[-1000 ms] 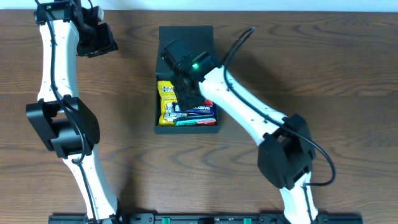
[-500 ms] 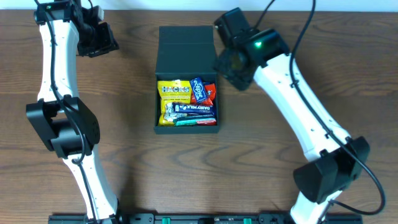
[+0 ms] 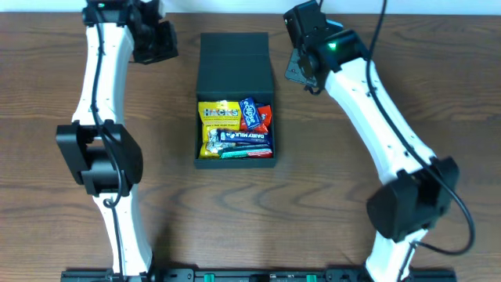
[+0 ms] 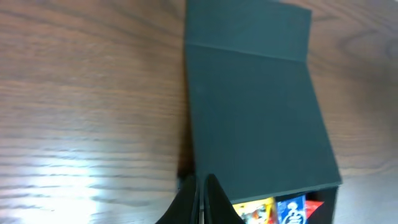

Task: Pack container
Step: 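Raise both grippers to the box lid's back corners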

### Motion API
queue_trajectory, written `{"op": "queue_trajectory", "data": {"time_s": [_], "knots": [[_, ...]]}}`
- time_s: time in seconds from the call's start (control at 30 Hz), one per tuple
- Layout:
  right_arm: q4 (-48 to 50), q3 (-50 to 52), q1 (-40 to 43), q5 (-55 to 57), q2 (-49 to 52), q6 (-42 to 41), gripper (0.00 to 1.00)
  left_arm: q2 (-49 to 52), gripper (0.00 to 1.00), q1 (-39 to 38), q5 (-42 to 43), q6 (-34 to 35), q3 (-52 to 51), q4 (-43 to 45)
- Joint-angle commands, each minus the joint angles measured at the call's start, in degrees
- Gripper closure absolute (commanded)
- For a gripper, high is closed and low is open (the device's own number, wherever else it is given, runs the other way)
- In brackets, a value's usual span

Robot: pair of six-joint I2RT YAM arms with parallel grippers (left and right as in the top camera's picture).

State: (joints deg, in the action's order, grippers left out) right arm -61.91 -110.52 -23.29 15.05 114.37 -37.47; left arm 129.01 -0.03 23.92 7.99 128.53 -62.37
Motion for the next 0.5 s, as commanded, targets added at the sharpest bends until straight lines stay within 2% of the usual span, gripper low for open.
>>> {"op": "queue_trajectory", "data": {"time_s": [0.0, 0.07, 0.2, 0.27, 0.47], "knots": [[3.3, 0.0, 2.7, -11.0, 4.6, 12.6, 0.99, 1.0, 0.94, -0.6, -2.1, 4.7, 0.7, 0.9], [6.9, 0.0, 4.8, -18.6, 7.0, 16.1, 0.99, 1.9, 0.94, -0.7, -2.0, 6.9, 0.7, 2.0], [13.0, 0.0, 9.7, -25.9, 9.9, 16.7, 0.99, 4.9, 0.94, -0.6, -1.8, 12.0, 0.7, 4.8], [17.2, 0.0, 12.7, -33.0, 11.1, 19.6, 0.99, 6.6, 0.95, -0.6, -0.6, 12.9, 0.7, 6.8], [25.0, -0.1, 18.0, -47.8, 16.2, 19.5, 0.99, 11.6, 0.94, -0.3, 3.7, 19.3, 0.7, 11.5]]}}
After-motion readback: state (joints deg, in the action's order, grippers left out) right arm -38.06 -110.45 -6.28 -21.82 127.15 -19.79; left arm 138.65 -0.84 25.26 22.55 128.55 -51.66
